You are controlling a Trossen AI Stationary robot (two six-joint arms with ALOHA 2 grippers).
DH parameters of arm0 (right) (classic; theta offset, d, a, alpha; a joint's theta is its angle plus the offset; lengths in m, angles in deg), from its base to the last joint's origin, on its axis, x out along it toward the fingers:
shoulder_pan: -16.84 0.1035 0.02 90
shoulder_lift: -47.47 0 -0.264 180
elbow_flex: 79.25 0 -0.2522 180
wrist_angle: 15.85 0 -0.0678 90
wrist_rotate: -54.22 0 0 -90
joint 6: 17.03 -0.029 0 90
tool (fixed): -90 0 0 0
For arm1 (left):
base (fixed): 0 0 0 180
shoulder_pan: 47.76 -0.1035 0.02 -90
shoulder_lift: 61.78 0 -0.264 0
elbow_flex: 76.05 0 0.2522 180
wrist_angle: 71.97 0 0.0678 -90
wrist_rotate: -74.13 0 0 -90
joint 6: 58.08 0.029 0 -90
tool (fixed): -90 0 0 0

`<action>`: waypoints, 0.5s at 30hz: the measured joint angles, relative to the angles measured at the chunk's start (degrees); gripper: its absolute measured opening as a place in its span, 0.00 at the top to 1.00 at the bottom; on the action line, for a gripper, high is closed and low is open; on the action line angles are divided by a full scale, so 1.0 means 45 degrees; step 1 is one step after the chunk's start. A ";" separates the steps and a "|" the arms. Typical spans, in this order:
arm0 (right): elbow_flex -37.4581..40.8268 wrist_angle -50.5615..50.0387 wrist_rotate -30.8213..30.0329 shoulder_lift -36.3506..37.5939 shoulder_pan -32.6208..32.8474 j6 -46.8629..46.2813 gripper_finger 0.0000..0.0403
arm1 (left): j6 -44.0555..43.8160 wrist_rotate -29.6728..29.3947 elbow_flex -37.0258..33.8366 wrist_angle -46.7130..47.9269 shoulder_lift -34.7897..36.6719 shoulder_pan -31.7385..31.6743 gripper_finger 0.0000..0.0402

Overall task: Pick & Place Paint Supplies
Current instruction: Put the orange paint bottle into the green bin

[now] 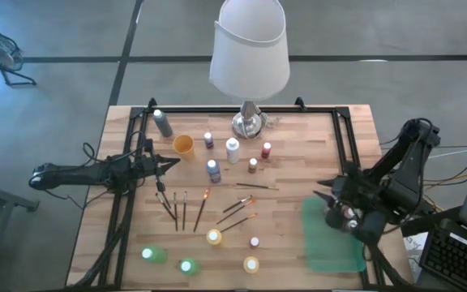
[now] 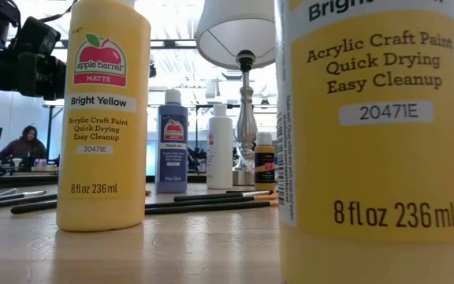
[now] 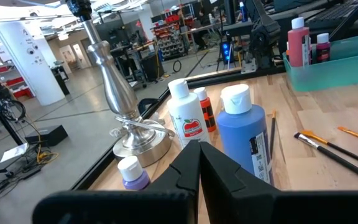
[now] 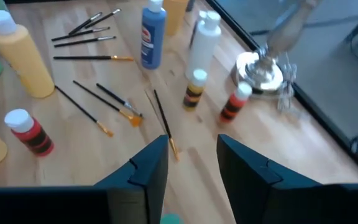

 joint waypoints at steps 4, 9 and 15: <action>-0.0241 0.1135 0.0100 -0.0015 -0.1231 0.2433 0.69 | 0.0002 0.0001 -0.0002 0.0001 -0.0002 0.0000 0.97; -0.0633 0.1113 0.0627 -0.0010 -0.2729 0.3371 0.68 | 0.0001 0.0003 0.0000 0.0000 -0.0002 0.0000 0.97; -0.0736 0.1219 0.2184 0.0000 -0.4756 0.4581 0.65 | 0.0003 0.0003 -0.0001 0.0000 -0.0004 0.0000 0.97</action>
